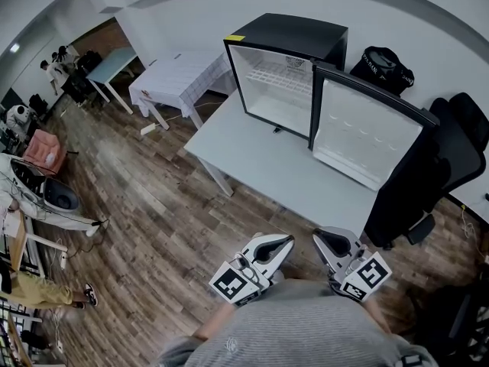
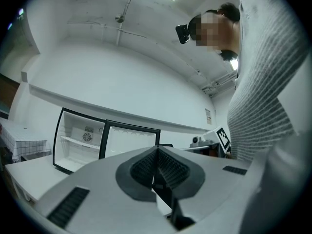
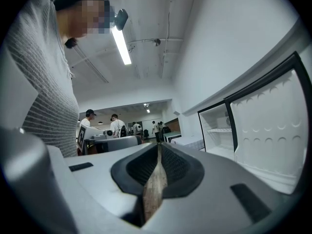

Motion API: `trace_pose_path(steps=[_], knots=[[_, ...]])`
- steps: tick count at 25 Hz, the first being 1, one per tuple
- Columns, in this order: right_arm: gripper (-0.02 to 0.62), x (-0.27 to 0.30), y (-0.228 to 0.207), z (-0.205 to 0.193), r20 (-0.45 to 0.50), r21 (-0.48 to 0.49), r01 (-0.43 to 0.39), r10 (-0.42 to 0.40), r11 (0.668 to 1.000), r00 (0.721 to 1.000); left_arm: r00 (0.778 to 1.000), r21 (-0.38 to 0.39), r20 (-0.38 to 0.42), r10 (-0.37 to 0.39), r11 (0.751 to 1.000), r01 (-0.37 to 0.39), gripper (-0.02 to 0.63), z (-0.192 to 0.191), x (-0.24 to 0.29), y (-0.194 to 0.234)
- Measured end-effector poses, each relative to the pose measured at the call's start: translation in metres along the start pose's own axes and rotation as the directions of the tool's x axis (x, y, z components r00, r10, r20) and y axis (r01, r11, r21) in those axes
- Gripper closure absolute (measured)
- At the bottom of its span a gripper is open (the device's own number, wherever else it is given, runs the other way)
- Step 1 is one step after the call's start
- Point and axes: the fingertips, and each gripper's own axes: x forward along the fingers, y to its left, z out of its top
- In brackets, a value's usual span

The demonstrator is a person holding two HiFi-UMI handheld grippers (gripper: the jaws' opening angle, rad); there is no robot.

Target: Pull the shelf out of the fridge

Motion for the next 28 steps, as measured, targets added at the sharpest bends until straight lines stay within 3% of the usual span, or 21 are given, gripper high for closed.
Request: trace_pose_path(steps=[11,22,28], knots=[[0.580,0.047,-0.040,0.009,0.014,-0.011,0.050,-0.050,0.999,0.999,0.999,-0.013,0.001,-0.033,0.999,0.033,0.595,-0.001,0.020,0.067],[0.580,0.135,-0.108,0.019,0.014,-0.030,0.117,-0.117,0.993,0.993,0.997,-0.022,-0.044,-0.064,0.998,0.063,0.595,-0.002,0.040,0.178],[0.580,0.176,-0.137,0.026,0.011,-0.034,0.175,-0.175,0.984,0.985,0.993,-0.026,-0.018,-0.119,0.993,0.119,0.595,0.010,0.055,0.231]])
